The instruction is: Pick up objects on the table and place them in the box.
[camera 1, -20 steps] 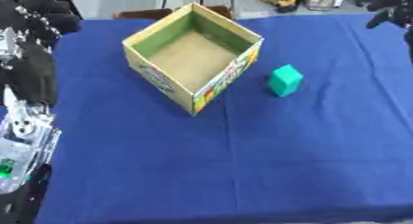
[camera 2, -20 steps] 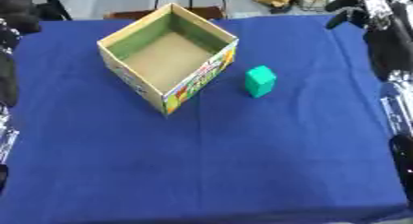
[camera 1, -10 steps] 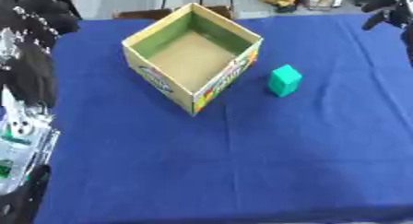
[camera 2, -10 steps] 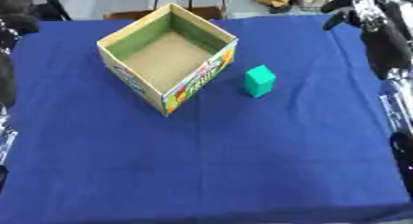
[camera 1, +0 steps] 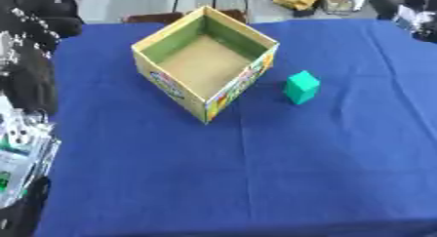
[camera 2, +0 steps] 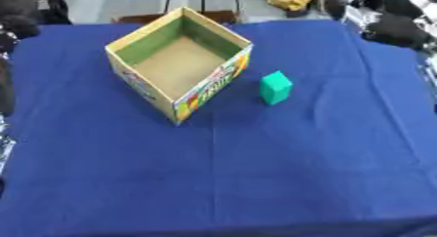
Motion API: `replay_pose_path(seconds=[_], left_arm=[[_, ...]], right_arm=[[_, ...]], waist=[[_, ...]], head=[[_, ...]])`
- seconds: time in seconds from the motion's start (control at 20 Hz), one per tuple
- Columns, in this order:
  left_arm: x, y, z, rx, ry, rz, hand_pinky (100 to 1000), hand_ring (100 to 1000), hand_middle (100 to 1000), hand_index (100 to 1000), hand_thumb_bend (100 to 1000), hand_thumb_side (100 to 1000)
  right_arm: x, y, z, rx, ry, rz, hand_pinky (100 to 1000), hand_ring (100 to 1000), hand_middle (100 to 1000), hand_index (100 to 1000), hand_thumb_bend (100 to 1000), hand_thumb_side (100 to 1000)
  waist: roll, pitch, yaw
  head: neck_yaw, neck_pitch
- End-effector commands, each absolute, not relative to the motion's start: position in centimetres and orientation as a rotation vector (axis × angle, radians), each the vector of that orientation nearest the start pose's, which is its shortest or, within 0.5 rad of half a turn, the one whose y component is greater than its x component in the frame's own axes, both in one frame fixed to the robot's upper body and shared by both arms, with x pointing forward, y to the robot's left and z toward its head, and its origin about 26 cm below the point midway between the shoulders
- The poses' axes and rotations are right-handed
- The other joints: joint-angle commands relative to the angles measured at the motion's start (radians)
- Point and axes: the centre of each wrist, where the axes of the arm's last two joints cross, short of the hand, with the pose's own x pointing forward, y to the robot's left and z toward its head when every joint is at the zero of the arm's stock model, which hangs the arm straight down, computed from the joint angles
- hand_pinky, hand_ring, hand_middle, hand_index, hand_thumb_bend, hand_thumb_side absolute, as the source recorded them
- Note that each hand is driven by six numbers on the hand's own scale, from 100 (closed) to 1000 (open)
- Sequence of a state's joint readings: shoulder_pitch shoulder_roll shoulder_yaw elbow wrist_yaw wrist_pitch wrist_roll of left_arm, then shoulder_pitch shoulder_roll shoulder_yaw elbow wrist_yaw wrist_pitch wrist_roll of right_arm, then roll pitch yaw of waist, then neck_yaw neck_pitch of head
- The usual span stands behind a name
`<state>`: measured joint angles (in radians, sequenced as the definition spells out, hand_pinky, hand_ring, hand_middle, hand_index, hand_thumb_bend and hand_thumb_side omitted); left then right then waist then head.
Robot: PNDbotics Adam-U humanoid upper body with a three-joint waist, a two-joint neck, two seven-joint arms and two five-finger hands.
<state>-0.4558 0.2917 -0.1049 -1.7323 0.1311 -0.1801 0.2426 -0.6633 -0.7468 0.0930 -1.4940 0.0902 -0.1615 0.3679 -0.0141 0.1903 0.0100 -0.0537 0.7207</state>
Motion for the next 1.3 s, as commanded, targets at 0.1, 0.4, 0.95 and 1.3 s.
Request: replay_pose_path(seconds=[0.1, 0.4, 0.95, 1.3], left_arm=[[35.2, 22.7, 18.3, 0.005, -2.348, -0.115, 674, 622, 624, 762, 613, 984], [35.2, 22.6, 18.4, -0.001, -2.349, -0.128, 674, 622, 624, 762, 614, 984], [35.3, 22.3, 18.9, -0.017, -2.36, -0.145, 674, 622, 623, 761, 615, 984], [35.3, 21.9, 19.3, -0.036, -2.372, -0.155, 674, 622, 623, 761, 615, 984]], right_arm=[[40.0, -35.2, 28.0, -0.627, -1.782, 1.413, 607, 734, 815, 871, 604, 452], [42.3, -35.8, 27.3, -0.672, -1.609, 1.561, 645, 787, 829, 876, 584, 326], [45.0, -37.5, 24.8, -0.702, -1.446, 1.512, 650, 797, 827, 870, 487, 260], [46.1, -37.6, 23.1, -0.697, -1.397, 1.466, 650, 799, 824, 869, 462, 264]], waist=[[-0.004, -0.022, 0.007], [-0.007, -0.022, 0.022], [-0.013, -0.009, 0.05], [-0.014, 0.003, 0.073]], head=[[-0.005, 0.011], [-0.012, 0.014], [-0.032, 0.007], [-0.05, -0.002]])
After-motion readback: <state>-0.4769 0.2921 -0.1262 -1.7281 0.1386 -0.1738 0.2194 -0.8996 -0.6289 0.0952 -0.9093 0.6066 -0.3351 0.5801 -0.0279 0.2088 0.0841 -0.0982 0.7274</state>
